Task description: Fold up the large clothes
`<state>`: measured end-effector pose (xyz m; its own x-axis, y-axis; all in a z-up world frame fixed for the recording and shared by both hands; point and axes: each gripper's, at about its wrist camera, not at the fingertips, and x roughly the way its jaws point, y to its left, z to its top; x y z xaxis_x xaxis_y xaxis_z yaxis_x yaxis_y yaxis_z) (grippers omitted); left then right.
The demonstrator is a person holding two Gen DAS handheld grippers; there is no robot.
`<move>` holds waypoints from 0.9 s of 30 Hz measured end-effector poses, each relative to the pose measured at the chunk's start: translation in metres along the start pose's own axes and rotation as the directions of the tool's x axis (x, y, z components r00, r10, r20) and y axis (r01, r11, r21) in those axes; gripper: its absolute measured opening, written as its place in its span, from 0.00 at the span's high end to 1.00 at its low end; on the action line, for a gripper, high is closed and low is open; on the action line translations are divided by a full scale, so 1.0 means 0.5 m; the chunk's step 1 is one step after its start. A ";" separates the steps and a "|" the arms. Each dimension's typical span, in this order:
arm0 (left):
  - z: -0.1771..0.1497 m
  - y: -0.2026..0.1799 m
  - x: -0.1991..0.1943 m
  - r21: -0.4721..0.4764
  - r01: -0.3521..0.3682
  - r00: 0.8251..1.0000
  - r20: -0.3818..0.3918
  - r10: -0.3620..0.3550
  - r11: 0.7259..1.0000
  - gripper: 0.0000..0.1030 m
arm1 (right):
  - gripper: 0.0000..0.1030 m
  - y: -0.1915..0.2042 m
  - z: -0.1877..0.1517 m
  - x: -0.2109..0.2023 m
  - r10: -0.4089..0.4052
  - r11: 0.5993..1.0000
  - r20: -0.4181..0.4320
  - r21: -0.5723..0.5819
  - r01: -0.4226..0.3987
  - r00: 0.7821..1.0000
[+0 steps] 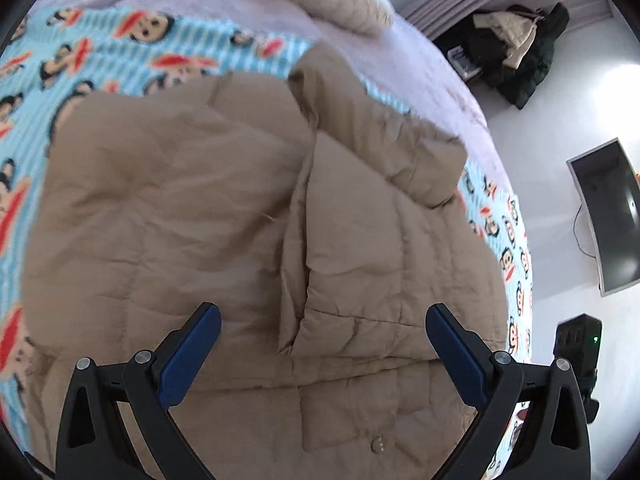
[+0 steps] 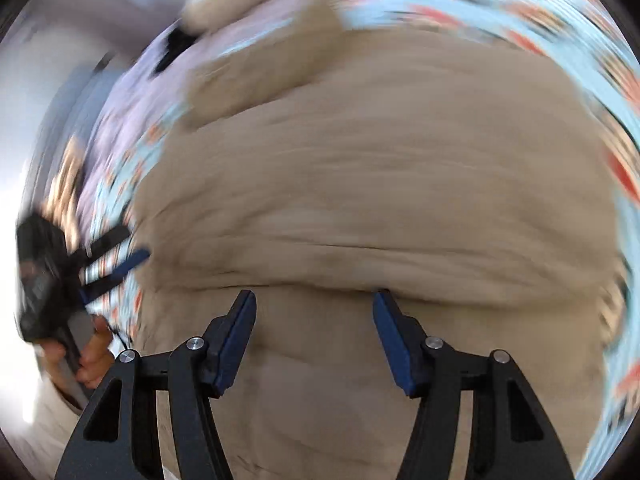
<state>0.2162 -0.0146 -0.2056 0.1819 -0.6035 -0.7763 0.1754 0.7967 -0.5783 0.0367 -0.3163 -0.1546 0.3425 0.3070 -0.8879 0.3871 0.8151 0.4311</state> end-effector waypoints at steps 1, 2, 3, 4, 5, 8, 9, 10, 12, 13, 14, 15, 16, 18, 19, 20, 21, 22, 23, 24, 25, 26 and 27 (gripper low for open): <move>0.004 -0.003 0.011 0.001 0.002 1.000 -0.008 -0.002 1.000 0.13 | 0.37 -0.042 -0.006 -0.013 0.002 0.998 0.013 0.069 -0.003 1.000; 0.008 -0.005 0.022 0.002 0.000 1.000 -0.016 0.000 1.000 0.26 | 0.37 -0.088 -0.008 -0.029 0.014 0.988 0.033 0.151 -0.019 0.999; 0.013 -0.013 0.036 0.005 -0.001 0.999 -0.032 0.001 1.000 0.48 | 0.37 -0.131 -0.009 -0.045 0.041 0.971 0.066 0.231 -0.055 0.997; 0.011 -0.017 0.041 0.011 0.003 0.999 -0.040 -0.003 1.000 0.64 | 0.37 -0.155 -0.007 -0.052 0.058 0.957 0.094 0.279 -0.083 0.994; 0.013 -0.028 0.049 0.028 -0.004 0.998 -0.056 0.006 1.000 0.87 | 0.37 -0.186 -0.005 -0.061 0.070 0.935 0.132 0.337 -0.111 0.989; -0.001 -0.051 0.031 0.081 -0.022 0.999 -0.036 0.025 0.996 0.87 | 0.88 -0.233 0.008 -0.070 0.062 0.901 0.197 0.410 -0.139 0.978; -0.010 -0.053 0.020 0.097 -0.025 0.999 -0.029 0.028 0.995 0.87 | 0.93 -0.236 0.013 -0.067 0.044 0.902 0.199 0.414 -0.125 0.979; -0.017 -0.051 0.013 0.107 -0.035 0.999 -0.024 0.038 0.994 0.87 | 0.94 -0.228 0.016 -0.065 0.040 0.908 0.204 0.401 -0.121 0.978; -0.037 -0.026 0.006 0.104 -0.077 0.996 -0.027 0.080 0.992 0.87 | 0.94 -0.200 0.022 -0.056 0.015 0.941 0.192 0.329 -0.079 0.981; -0.043 -0.007 0.013 0.083 -0.087 0.995 -0.041 0.091 0.993 0.87 | 0.94 -0.194 0.023 -0.054 0.000 0.953 0.182 0.298 -0.055 0.983; -0.049 0.017 0.022 0.053 -0.088 0.994 -0.054 0.091 0.995 0.87 | 0.94 -0.191 0.024 -0.047 -0.016 0.964 0.169 0.266 -0.030 0.985; -0.051 0.029 0.027 0.044 -0.082 0.995 -0.051 0.085 0.996 0.86 | 0.94 -0.184 0.028 -0.035 -0.029 0.970 0.156 0.242 -0.009 0.987; -0.053 0.036 0.030 0.045 -0.091 0.995 -0.047 0.093 0.995 0.83 | 0.94 -0.177 0.033 -0.012 -0.039 0.974 0.143 0.227 0.005 0.989; -0.056 0.027 0.026 0.065 -0.116 0.992 -0.035 0.119 0.991 0.83 | 0.94 -0.189 0.034 0.003 -0.044 0.972 0.134 0.233 0.011 0.990; -0.058 0.019 0.019 0.083 -0.139 0.990 -0.026 0.141 0.987 0.83 | 0.94 -0.192 0.038 0.006 -0.042 0.970 0.134 0.243 0.008 0.990; -0.059 0.008 0.008 0.112 -0.176 0.984 -0.012 0.179 0.978 0.83 | 0.94 -0.193 0.040 0.005 -0.041 0.968 0.134 0.249 0.007 0.990; -0.061 0.002 -0.004 0.127 -0.202 0.979 -0.001 0.203 0.971 0.83 | 0.94 -0.189 0.041 0.002 -0.042 0.969 0.132 0.246 0.009 0.990; -0.061 0.002 -0.016 0.132 -0.220 0.975 0.011 0.221 0.967 0.83 | 0.93 -0.186 0.040 -0.002 -0.046 0.971 0.127 0.241 0.014 0.991; -0.060 0.002 -0.031 0.133 -0.233 0.972 0.022 0.233 0.963 0.83 | 0.93 -0.181 0.042 -0.008 -0.052 0.972 0.117 0.235 0.023 0.992; -0.056 0.006 -0.049 0.132 -0.249 0.968 0.037 0.246 0.959 0.83 | 0.90 -0.182 0.042 -0.016 -0.057 0.973 0.104 0.229 0.032 0.993; -0.053 0.006 -0.060 0.131 -0.263 0.965 0.049 0.259 0.956 0.83 | 0.87 -0.176 0.035 -0.033 -0.063 0.976 0.086 0.212 0.044 0.994; -0.048 0.008 -0.080 0.129 -0.280 0.960 0.071 0.273 0.951 0.83 | 0.86 -0.163 0.030 -0.047 -0.068 0.981 0.083 0.187 0.052 0.994; -0.040 0.011 -0.099 0.127 -0.283 0.958 0.087 0.273 0.951 0.83 | 0.85 -0.146 0.023 -0.065 -0.075 0.987 0.094 0.149 0.060 0.993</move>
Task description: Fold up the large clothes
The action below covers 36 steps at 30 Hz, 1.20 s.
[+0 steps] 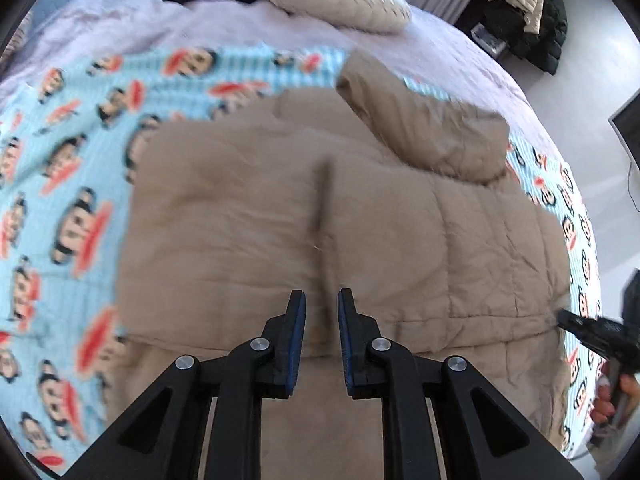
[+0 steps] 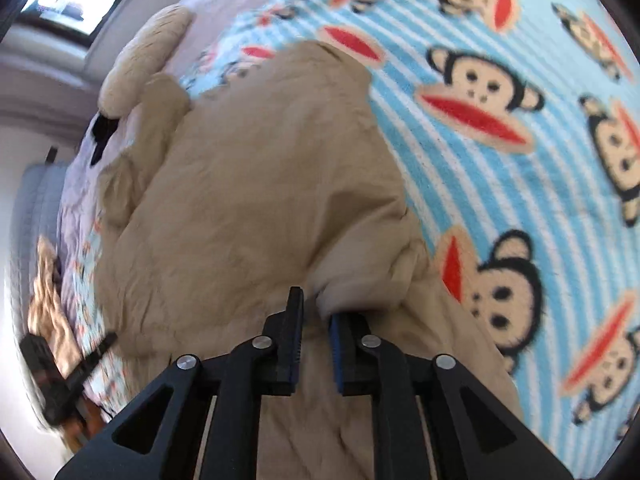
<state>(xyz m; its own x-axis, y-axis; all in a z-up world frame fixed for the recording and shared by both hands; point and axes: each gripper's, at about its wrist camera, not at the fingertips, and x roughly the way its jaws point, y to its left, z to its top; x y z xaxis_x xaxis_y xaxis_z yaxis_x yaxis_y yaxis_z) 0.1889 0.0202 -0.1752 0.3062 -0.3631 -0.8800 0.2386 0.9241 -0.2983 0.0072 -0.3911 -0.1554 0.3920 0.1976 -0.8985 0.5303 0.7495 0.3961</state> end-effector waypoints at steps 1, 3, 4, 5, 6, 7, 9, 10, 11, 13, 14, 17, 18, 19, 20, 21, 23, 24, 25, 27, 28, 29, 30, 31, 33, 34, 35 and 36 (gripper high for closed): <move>0.007 0.004 -0.013 -0.001 0.003 1.000 0.016 -0.003 1.000 0.83 | 0.85 0.001 -0.013 -0.026 -0.008 0.999 0.023 -0.035 0.009 1.000; 0.026 0.003 -0.035 0.007 0.022 0.999 0.049 -0.023 1.000 0.83 | 0.85 0.015 -0.021 -0.068 -0.037 0.994 0.100 -0.100 0.047 0.994; 0.036 -0.005 -0.038 0.018 0.036 0.998 0.058 -0.037 0.999 0.83 | 0.85 0.019 -0.019 -0.086 -0.051 0.990 0.148 -0.126 0.070 0.988; 0.041 -0.015 -0.036 0.030 0.044 0.997 0.064 -0.046 0.999 0.83 | 0.85 0.022 -0.010 -0.094 -0.060 0.987 0.178 -0.137 0.086 0.982; 0.049 -0.029 -0.030 0.049 0.048 0.996 0.068 -0.051 0.998 0.83 | 0.85 0.021 0.002 -0.097 -0.064 0.986 0.195 -0.137 0.092 0.979; 0.054 -0.044 -0.016 0.069 0.042 0.997 0.064 -0.047 0.997 0.83 | 0.85 0.017 0.022 -0.091 -0.054 0.989 0.197 -0.126 0.080 0.979; 0.057 -0.073 0.026 0.106 0.016 0.998 0.059 -0.022 0.994 0.83 | 0.84 0.014 0.059 -0.062 -0.036 0.991 0.184 -0.118 0.058 0.982; 0.056 -0.083 0.045 0.122 -0.016 0.998 0.062 0.008 0.992 0.83 | 0.85 0.016 0.069 -0.046 -0.050 0.989 0.174 -0.126 0.072 0.983; 0.054 -0.089 0.075 0.142 -0.073 0.996 0.060 0.065 0.987 0.83 | 0.85 0.016 0.080 -0.020 -0.081 0.986 0.160 -0.135 0.103 0.984; 0.054 -0.085 0.127 0.147 -0.099 0.995 0.026 0.097 0.984 0.83 | 0.85 0.003 0.092 0.024 -0.113 0.985 0.123 -0.120 0.128 0.986; 0.055 -0.079 0.144 0.132 -0.082 0.997 0.016 0.080 0.988 0.83 | 0.85 -0.005 0.096 0.041 -0.124 0.986 0.112 -0.100 0.136 0.986; 0.066 -0.070 0.173 0.117 -0.060 0.998 0.009 0.059 0.991 0.83 | 0.86 -0.029 0.101 0.066 -0.114 0.991 0.117 -0.049 0.121 0.987; 0.067 -0.071 0.176 0.125 -0.063 0.998 0.011 0.062 0.990 0.83 | 0.86 -0.034 0.104 0.071 -0.114 0.992 0.121 -0.039 0.120 0.986; 0.069 -0.073 0.179 0.134 -0.069 0.998 0.013 0.068 0.989 0.83 | 0.86 -0.036 0.106 0.077 -0.117 0.992 0.122 -0.032 0.122 0.986; 0.070 -0.075 0.179 0.140 -0.079 0.997 0.011 0.078 0.987 0.83 | 0.86 -0.037 0.109 0.082 -0.123 0.991 0.123 -0.030 0.128 0.985; 0.071 -0.075 0.174 0.138 -0.086 0.996 0.009 0.085 0.987 0.83 | 0.86 -0.037 0.110 0.084 -0.127 0.991 0.122 -0.029 0.132 0.984; 0.071 -0.078 0.156 0.136 -0.102 0.995 0.010 0.102 0.985 0.83 | 0.85 -0.032 0.112 0.078 -0.138 0.989 0.116 -0.032 0.143 0.984; 0.070 -0.078 0.146 0.136 -0.110 0.994 0.014 0.109 0.985 0.83 | 0.85 -0.029 0.113 0.075 -0.142 0.989 0.115 -0.036 0.147 0.983; 0.066 -0.075 0.132 0.138 -0.118 0.993 0.020 0.117 0.983 0.83 | 0.85 -0.026 0.110 0.068 -0.145 0.988 0.113 -0.043 0.151 0.983; 0.057 -0.067 0.104 0.134 -0.125 0.992 0.028 0.123 0.983 0.83 | 0.84 -0.018 0.099 0.053 -0.142 0.988 0.118 -0.050 0.149 0.983; 0.054 -0.064 0.094 0.130 -0.125 0.992 0.027 0.122 0.984 0.83 | 0.78 -0.020 0.090 0.042 -0.137 0.988 0.120 -0.052 0.144 0.983; 0.047 -0.058 0.081 0.126 -0.133 0.991 0.029 0.130 0.983 0.83 | 0.73 -0.020 0.079 0.030 -0.132 0.989 0.126 -0.051 0.139 0.983; 0.041 -0.055 0.070 0.123 -0.147 0.989 0.034 0.144 0.982 0.83 | 0.63 -0.017 0.067 0.017 -0.122 0.990 0.133 -0.050 0.129 0.984; 0.035 -0.053 0.062 0.121 -0.158 0.987 0.038 0.154 0.980 0.83 | 0.58 -0.015 0.060 0.010 -0.115 0.991 0.139 -0.050 0.123 0.984; 0.020 -0.049 0.045 0.121 -0.169 0.985 0.037 0.166 0.978 0.82 | 0.57 -0.009 0.043 -0.007 -0.115 0.991 0.150 -0.052 0.124 0.982; 0.015 -0.048 0.039 0.119 -0.172 0.985 0.034 0.169 0.978 0.77 | 0.55 -0.008 0.035 -0.014 -0.112 0.991 0.149 -0.053 0.121 0.982; 0.007 -0.045 0.032 0.110 -0.172 0.985 0.027 0.170 0.979 0.40 | 0.54 -0.007 0.027 -0.019 -0.107 0.992 0.145 -0.048 0.115 0.984; -0.003 -0.043 0.023 0.096 -0.178 0.984 0.034 0.175 0.979 0.07 | 0.52 -0.007 0.019 -0.024 -0.099 0.994 0.140 -0.041 0.106 0.985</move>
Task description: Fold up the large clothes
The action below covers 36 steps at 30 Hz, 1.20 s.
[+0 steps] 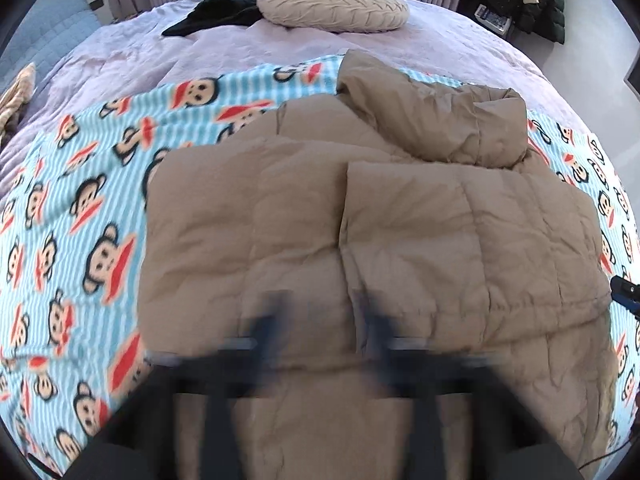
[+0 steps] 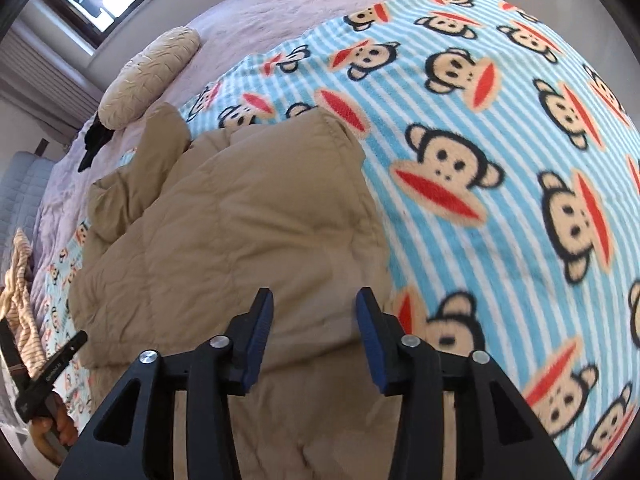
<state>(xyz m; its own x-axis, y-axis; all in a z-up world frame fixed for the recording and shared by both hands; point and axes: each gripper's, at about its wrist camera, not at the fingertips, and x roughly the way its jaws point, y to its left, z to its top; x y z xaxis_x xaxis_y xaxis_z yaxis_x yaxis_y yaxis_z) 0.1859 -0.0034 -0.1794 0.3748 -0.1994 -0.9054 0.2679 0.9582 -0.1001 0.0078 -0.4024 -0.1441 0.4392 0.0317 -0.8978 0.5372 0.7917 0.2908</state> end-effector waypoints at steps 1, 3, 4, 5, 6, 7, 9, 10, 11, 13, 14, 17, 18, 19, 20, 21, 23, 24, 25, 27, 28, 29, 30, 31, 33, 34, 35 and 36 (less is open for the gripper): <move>-0.006 0.003 -0.009 -0.009 -0.008 1.000 0.018 0.008 1.000 0.05 | 0.51 0.000 -0.006 -0.005 0.004 1.000 -0.003 0.003 -0.004 1.000; -0.020 -0.001 -0.026 0.005 -0.025 0.999 0.037 0.025 1.000 0.05 | 0.50 0.001 -0.019 -0.017 0.008 1.000 -0.006 0.003 -0.008 1.000; -0.026 -0.002 -0.029 0.009 -0.029 0.999 0.029 0.029 1.000 0.05 | 0.49 0.001 -0.028 -0.023 0.009 1.000 -0.008 0.000 -0.009 1.000; -0.033 -0.004 -0.032 0.006 -0.029 0.999 0.020 0.029 1.000 0.05 | 0.47 0.001 -0.036 -0.028 0.010 1.000 -0.013 -0.001 -0.010 1.000; -0.042 -0.005 -0.036 0.002 -0.018 1.000 0.008 0.018 1.000 0.05 | 0.45 -0.001 -0.046 -0.035 0.013 1.000 -0.014 0.002 -0.013 1.000; -0.047 -0.008 -0.040 0.003 -0.014 1.000 0.002 0.014 1.000 0.05 | 0.44 -0.002 -0.054 -0.041 0.017 1.000 -0.016 0.003 -0.017 1.000; -0.064 -0.016 -0.053 0.014 -0.016 1.000 -0.003 0.016 1.000 0.04 | 0.42 -0.005 -0.074 -0.049 0.025 1.000 -0.030 0.003 -0.025 0.999; -0.071 -0.022 -0.059 0.019 -0.020 1.000 -0.002 0.020 1.000 0.04 | 0.40 -0.007 -0.082 -0.052 0.029 1.000 -0.036 0.003 -0.029 0.999; -0.077 -0.026 -0.064 0.021 -0.023 1.000 -0.002 0.023 1.000 0.04 | 0.39 -0.009 -0.092 -0.056 0.036 0.999 -0.043 0.004 -0.036 0.998; -0.091 -0.036 -0.073 0.021 -0.025 1.000 -0.015 0.025 0.999 0.00 | 0.30 -0.013 -0.111 -0.063 0.049 0.999 -0.061 -0.001 -0.049 0.997; -0.099 -0.041 -0.078 0.018 -0.024 1.000 -0.020 0.024 1.000 0.00 | 0.26 -0.016 -0.120 -0.067 0.057 0.998 -0.071 0.000 -0.057 0.996; -0.125 -0.058 -0.090 0.016 -0.035 0.998 -0.046 0.036 0.999 0.00 | 0.21 -0.024 -0.144 -0.079 0.078 0.997 -0.088 0.004 -0.078 0.993; -0.137 -0.066 -0.096 0.015 -0.042 0.997 -0.057 0.043 0.999 0.00 | 0.21 -0.027 -0.152 -0.083 0.081 0.997 -0.097 0.002 -0.081 0.992; -0.145 -0.071 -0.100 0.015 -0.042 0.997 -0.064 0.043 0.999 0.00 | 0.20 -0.029 -0.160 -0.086 0.083 0.996 -0.103 0.002 -0.084 0.991; -0.159 -0.078 -0.108 0.014 -0.043 0.996 -0.076 0.044 0.999 0.00 | 0.20 -0.032 -0.168 -0.090 0.090 0.996 -0.113 0.003 -0.090 0.990; -0.170 -0.085 -0.115 0.012 -0.046 0.995 -0.085 0.047 0.999 0.00 | 0.17 -0.035 -0.175 -0.093 0.095 0.995 -0.122 0.005 -0.095 0.988; -0.192 -0.096 -0.131 0.007 -0.044 0.993 -0.113 0.045 0.999 0.00 | 0.13 -0.042 -0.191 -0.103 0.103 0.995 -0.135 0.005 -0.103 0.985; -0.204 -0.101 -0.141 0.000 -0.049 0.991 -0.123 0.049 0.999 0.00 | 0.08 -0.046 -0.198 -0.108 0.104 0.994 -0.146 0.000 -0.105 0.984; -0.212 -0.102 -0.149 -0.006 -0.053 0.990 -0.128 0.052 0.999 0.00 | 0.01 -0.048 -0.206 -0.113 0.106 0.994 -0.156 -0.002 -0.108 0.982; -0.237 -0.105 -0.169 -0.024 -0.070 0.987 -0.147 0.066 0.997 0.00 | 0.00 -0.053 -0.221 -0.121 0.120 0.993 -0.175 -0.003 -0.122 0.977; -0.246 -0.105 -0.176 -0.031 -0.079 0.985 -0.154 0.073 0.996 0.00 | 0.00 -0.054 -0.227 -0.122 0.122 0.992 -0.185 -0.008 -0.125 0.975; -0.256 -0.104 -0.182 -0.038 -0.087 0.984 -0.160 0.080 0.995 0.00 | 0.00 -0.055 -0.235 -0.123 0.120 0.992 -0.200 -0.015 -0.126 0.972; -0.271 -0.101 -0.189 -0.049 -0.105 0.981 -0.171 0.096 0.993 0.00 | 0.00 -0.057 -0.241 -0.126 0.118 0.992 -0.207 -0.019 -0.125 0.971; -0.281 -0.098 -0.192 -0.052 -0.118 0.978 -0.179 0.107 0.992 0.00 | 0.00 -0.058 -0.246 -0.128 0.119 0.992 -0.216 -0.021 -0.126 0.969; -0.300 -0.088 -0.196 -0.051 -0.130 0.972 -0.205 0.117 0.990 0.00 | 0.00 -0.060 -0.260 -0.132 0.117 0.992 -0.237 -0.019 -0.125 0.964; -0.307 -0.083 -0.196 -0.053 -0.134 0.969 -0.214 0.120 0.990 0.00 | 0.00 -0.061 -0.263 -0.135 0.119 0.992 -0.241 -0.014 -0.126 0.963; -0.319 -0.077 -0.200 -0.054 -0.138 0.966 -0.227 0.122 0.989 0.00 | 0.00 -0.062 -0.271 -0.137 0.123 0.992 -0.248 -0.007 -0.129 0.961; -0.328 -0.071 -0.203 -0.053 -0.133 0.965 -0.235 0.117 0.990 0.01 | 0.00 -0.062 -0.277 -0.138 0.125 0.992 -0.255 0.000 -0.129 0.959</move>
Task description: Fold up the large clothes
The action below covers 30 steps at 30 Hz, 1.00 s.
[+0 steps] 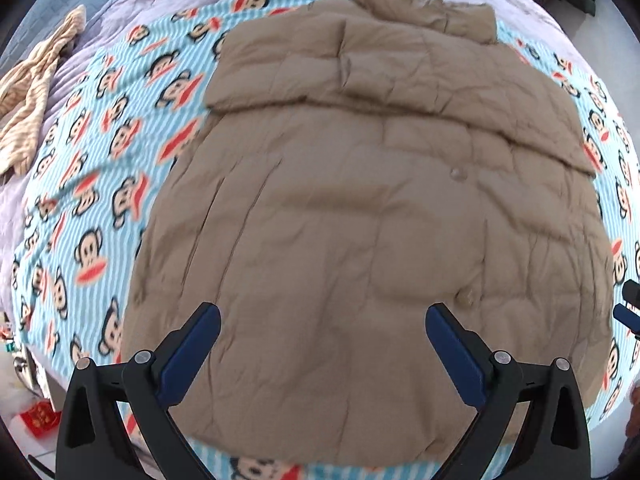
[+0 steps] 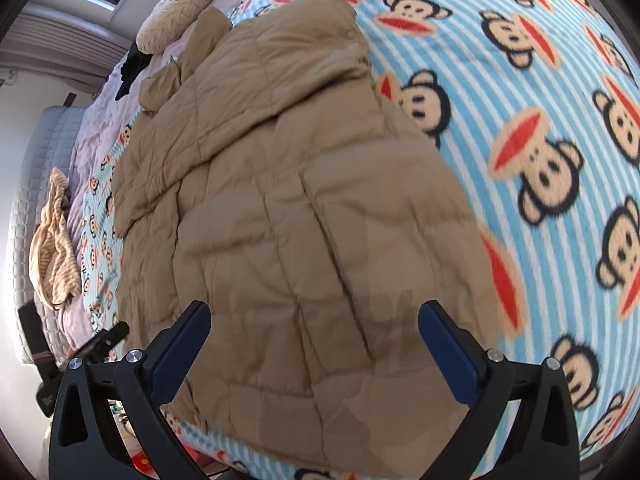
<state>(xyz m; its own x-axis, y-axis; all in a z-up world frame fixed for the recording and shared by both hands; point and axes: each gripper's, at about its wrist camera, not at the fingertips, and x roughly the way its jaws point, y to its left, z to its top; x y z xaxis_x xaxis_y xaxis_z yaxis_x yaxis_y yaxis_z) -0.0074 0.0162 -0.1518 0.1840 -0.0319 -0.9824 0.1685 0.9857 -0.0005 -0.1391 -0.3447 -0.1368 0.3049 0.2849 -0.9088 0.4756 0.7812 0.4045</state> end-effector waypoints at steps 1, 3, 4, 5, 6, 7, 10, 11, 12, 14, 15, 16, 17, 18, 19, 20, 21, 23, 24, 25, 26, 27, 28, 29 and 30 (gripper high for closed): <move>-0.008 0.006 0.000 0.008 0.013 1.000 -0.008 -0.013 1.000 0.01 | 0.00 0.002 -0.009 0.001 0.006 1.000 -0.012 0.007 -0.006 1.000; -0.024 0.017 -0.001 0.022 0.026 1.000 -0.013 -0.026 0.999 0.01 | 0.00 0.009 -0.029 0.004 0.009 1.000 -0.021 0.021 -0.009 1.000; -0.032 0.024 -0.001 0.029 0.033 0.999 -0.017 -0.032 0.999 0.00 | 0.00 0.012 -0.036 0.004 0.008 1.000 -0.021 0.027 -0.007 1.000; -0.039 0.032 0.001 0.033 0.043 0.999 -0.024 -0.042 0.999 0.00 | 0.00 0.016 -0.046 0.005 0.008 0.999 -0.022 0.035 -0.007 1.000; -0.047 0.047 0.002 0.032 0.058 0.998 -0.031 -0.057 0.998 0.00 | 0.00 0.019 -0.057 0.006 0.010 0.999 -0.023 0.049 -0.009 1.000; -0.054 0.059 0.002 0.027 0.068 0.997 -0.033 -0.067 0.997 0.00 | 0.00 0.022 -0.069 0.007 0.016 0.998 -0.017 0.069 -0.014 1.000; -0.076 0.103 -0.012 0.007 0.104 0.994 -0.013 -0.104 0.995 0.01 | 0.00 0.028 -0.108 0.014 0.036 0.991 -0.015 0.132 -0.033 0.999; -0.086 0.125 -0.018 -0.001 0.112 0.994 -0.005 -0.112 0.994 0.00 | 0.00 0.031 -0.119 0.016 0.041 0.988 -0.017 0.149 -0.038 0.999; -0.095 0.143 -0.021 -0.005 0.110 0.994 -0.002 -0.110 0.994 0.01 | 0.00 0.035 -0.134 0.017 0.048 0.985 -0.011 0.167 -0.046 0.999; -0.112 0.177 -0.023 -0.009 0.094 0.996 -0.005 -0.094 0.996 0.00 | 0.00 0.042 -0.156 0.016 0.065 0.979 0.002 0.196 -0.065 0.998; -0.122 0.194 -0.022 -0.015 0.092 0.996 -0.013 -0.092 0.996 0.00 | 0.00 0.045 -0.170 0.016 0.081 0.972 0.009 0.219 -0.081 0.997; -0.128 0.206 -0.019 -0.020 0.098 0.995 -0.020 -0.098 0.995 0.00 | 0.00 0.046 -0.181 0.017 0.090 0.968 0.012 0.236 -0.090 0.996; -0.140 0.224 -0.016 -0.031 0.111 0.993 -0.034 -0.112 0.993 0.00 | 0.00 0.046 -0.193 0.018 0.099 0.962 0.013 0.255 -0.099 0.995; -0.150 0.238 -0.013 -0.041 0.118 0.992 -0.045 -0.119 0.992 0.00 | 0.00 0.045 -0.206 0.020 0.107 0.956 0.014 0.275 -0.107 0.994; -0.157 0.249 -0.011 -0.049 0.127 0.990 -0.053 -0.130 0.991 0.00 | 0.00 0.042 -0.216 0.019 0.111 0.951 0.015 0.290 -0.111 0.994; -0.165 0.260 -0.008 -0.060 0.147 0.987 -0.062 -0.150 0.987 0.01 | 0.00 0.039 -0.226 0.019 0.111 0.946 0.016 0.305 -0.111 0.994; -0.177 0.273 -0.005 -0.076 0.172 0.982 -0.071 -0.177 0.982 0.00 | 0.00 0.035 -0.237 0.019 0.107 0.941 0.018 0.321 -0.107 0.994; -0.194 0.289 0.001 -0.103 0.204 0.974 -0.079 -0.213 0.973 0.01 | 0.00 0.027 -0.253 0.017 0.108 0.933 0.022 0.342 -0.109 0.994; -0.201 0.296 0.004 -0.121 0.223 0.969 -0.083 -0.234 0.967 0.01 | 0.00 0.023 -0.261 0.016 0.112 0.930 0.026 0.350 -0.114 0.993; -0.207 0.300 0.008 -0.135 0.239 0.964 -0.087 -0.252 0.962 0.01 | 0.00 0.019 -0.269 0.015 0.112 0.925 0.031 0.361 -0.116 0.993; -0.215 0.310 0.016 -0.165 0.275 0.951 -0.096 -0.293 0.947 0.01 | 0.00 0.012 -0.276 0.014 0.112 0.919 0.034 0.376 -0.117 0.993; -0.220 0.314 0.023 -0.190 0.308 0.938 -0.102 -0.331 0.932 0.01 | 0.00 0.005 -0.282 0.015 0.117 0.911 0.038 0.394 -0.123 0.992; -0.225 0.320 0.032 -0.219 0.350 0.919 -0.109 -0.379 0.911 0.01 | 0.00 -0.001 -0.288 0.016 0.122 0.903 0.043 0.409 -0.129 0.992; -0.230 0.324 0.041 -0.246 0.386 0.899 -0.116 -0.422 0.889 0.01 | 0.00 -0.010 -0.293 0.017 0.131 0.893 0.050 0.429 -0.139 0.990; -0.235 0.329 0.055 -0.279 0.425 0.874 -0.121 -0.471 0.861 0.01 | 0.00 -0.019 -0.298 0.017 0.141 0.881 0.058 0.447 -0.152 0.988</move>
<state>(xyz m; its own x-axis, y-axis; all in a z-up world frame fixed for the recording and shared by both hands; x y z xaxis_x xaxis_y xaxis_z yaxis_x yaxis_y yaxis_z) -0.0884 0.1968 -0.2007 -0.0361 -0.4718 -0.8809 -0.0467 0.8814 -0.4701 -0.2639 -0.2671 -0.1638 0.4161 0.3599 -0.8351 0.7419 0.3967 0.5406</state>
